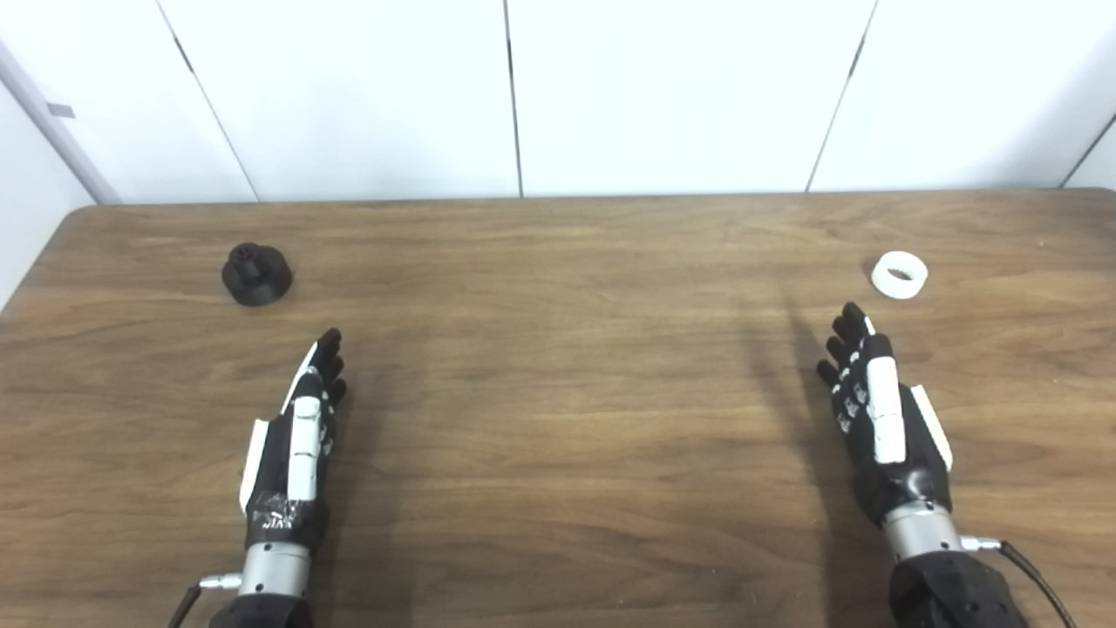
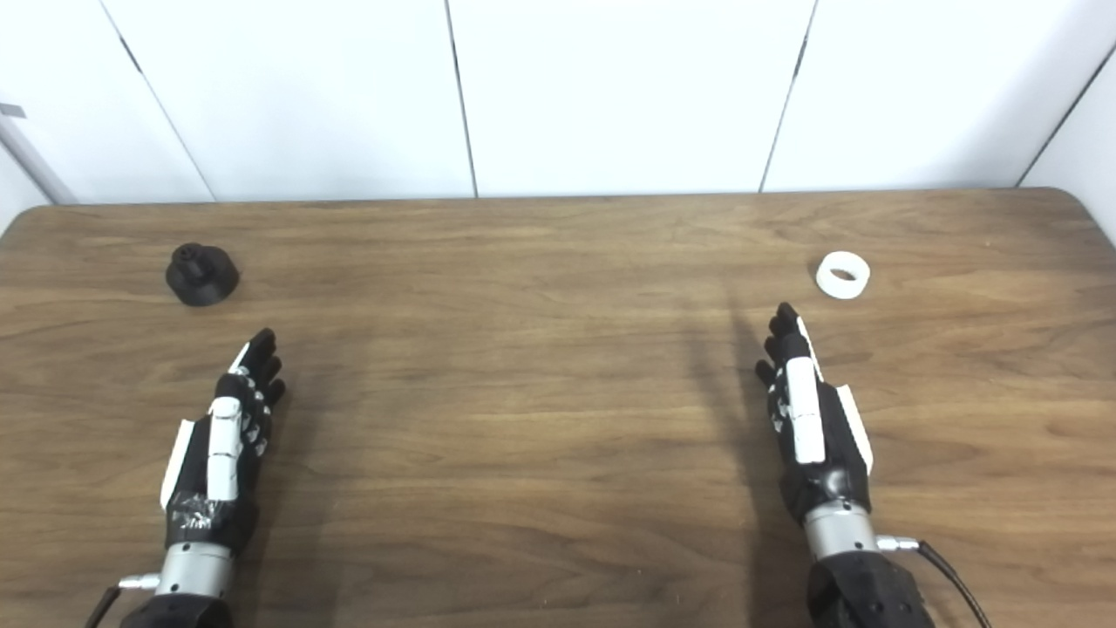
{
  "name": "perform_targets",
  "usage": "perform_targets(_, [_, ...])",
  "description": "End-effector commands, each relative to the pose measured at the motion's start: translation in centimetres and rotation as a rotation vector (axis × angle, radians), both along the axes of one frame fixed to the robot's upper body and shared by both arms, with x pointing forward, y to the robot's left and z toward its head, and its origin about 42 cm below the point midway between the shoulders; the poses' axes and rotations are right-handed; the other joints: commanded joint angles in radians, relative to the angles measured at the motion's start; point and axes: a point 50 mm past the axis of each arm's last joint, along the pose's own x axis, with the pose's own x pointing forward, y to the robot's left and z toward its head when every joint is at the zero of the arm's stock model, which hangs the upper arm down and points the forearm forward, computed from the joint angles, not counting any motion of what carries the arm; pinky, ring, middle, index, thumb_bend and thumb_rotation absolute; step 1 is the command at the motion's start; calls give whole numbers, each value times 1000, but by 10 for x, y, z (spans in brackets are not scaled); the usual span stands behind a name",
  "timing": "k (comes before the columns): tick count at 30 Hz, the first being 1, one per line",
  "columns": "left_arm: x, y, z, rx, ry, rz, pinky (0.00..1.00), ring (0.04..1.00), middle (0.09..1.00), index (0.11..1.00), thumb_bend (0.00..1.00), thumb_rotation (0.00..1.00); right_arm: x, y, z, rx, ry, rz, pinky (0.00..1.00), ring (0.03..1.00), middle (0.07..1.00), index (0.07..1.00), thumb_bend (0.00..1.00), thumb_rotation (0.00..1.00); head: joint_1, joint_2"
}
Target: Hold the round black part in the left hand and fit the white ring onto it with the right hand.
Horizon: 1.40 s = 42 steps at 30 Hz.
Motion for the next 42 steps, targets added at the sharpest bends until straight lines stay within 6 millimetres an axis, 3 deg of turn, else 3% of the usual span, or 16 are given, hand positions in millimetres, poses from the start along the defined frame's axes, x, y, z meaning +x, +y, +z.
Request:
perform_targets(1, [-2, -4, 5, -1, -40, 5, 1000, 1000, 987, 960, 555, 961, -1, -3, 2, -5, -15, 4, 1000, 1000, 1000, 996, 535, 1000, 0, 1])
perform_targets(6, [-2, -3, 5, 1, -41, 6, 1000, 1000, 986, 957, 554, 958, -1, -3, 2, -19, -13, 9, 1000, 1000, 1000, 1000, 537, 1000, 2, -1])
perform_targets(11, [-2, -6, 5, 3, -40, 4, 1000, 1000, 983, 958, 552, 952, -2, -5, 2, -14, -12, 0, 1000, 1000, 1000, 995, 523, 1000, 58, -18])
perform_targets(19, [-3, -22, -4, 6, -41, -7, 1000, 997, 983, 958, 521, 949, -3, -17, -5, -18, -12, 19, 1000, 1000, 1000, 1000, 490, 1000, 215, -109])
perform_targets(24, [-3, -28, -11, 9, -37, -12, 1000, 1000, 998, 973, 491, 965, -2, -19, -9, -7, -16, 29, 1000, 1000, 1000, 1000, 484, 1000, 266, -161])
perform_targets(33, [-2, -33, -21, 14, -45, -11, 1000, 1000, 997, 968, 445, 951, 2, -19, -13, -1, -23, 51, 1000, 1000, 1000, 1000, 534, 1000, 284, -211])
perform_targets(42, [-3, -32, -20, 67, -15, -4, 1000, 1000, 1000, 979, 523, 875, 2, -17, -13, 3, -24, 52, 1000, 1000, 1000, 1000, 582, 1000, 264, -204])
